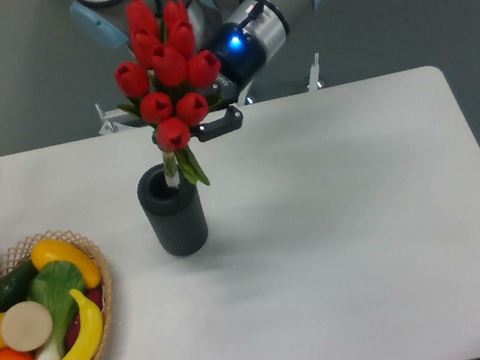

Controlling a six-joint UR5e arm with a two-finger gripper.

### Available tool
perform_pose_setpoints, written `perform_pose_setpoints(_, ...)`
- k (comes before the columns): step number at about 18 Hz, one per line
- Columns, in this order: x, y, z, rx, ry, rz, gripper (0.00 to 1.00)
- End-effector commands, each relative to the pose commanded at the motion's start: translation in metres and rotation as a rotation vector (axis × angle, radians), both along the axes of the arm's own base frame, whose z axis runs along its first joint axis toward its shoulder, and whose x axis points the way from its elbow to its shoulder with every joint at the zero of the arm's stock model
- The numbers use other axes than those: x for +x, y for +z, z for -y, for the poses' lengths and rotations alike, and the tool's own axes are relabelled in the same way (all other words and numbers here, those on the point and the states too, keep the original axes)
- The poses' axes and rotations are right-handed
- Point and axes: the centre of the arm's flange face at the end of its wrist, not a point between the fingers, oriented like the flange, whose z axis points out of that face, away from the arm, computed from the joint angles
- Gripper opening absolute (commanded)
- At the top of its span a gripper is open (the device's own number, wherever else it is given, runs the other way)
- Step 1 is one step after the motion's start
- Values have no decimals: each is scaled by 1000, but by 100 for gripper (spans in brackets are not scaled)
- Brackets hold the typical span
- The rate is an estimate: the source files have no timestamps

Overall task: Insert the flowers into the vase
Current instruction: 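Lower the tulip stems down into the vase opening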

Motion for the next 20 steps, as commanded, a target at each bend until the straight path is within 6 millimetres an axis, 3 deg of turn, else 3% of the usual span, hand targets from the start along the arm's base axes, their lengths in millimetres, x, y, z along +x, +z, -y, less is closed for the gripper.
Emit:
perform_pose_setpoints(10,18,-38,7,-8,-6,13,0)
perform_pose_setpoints(12,16,-54,9,-3,-4,-2,7)
perform_pose_setpoints(20,28,-124,14,-1,-18,-23,8)
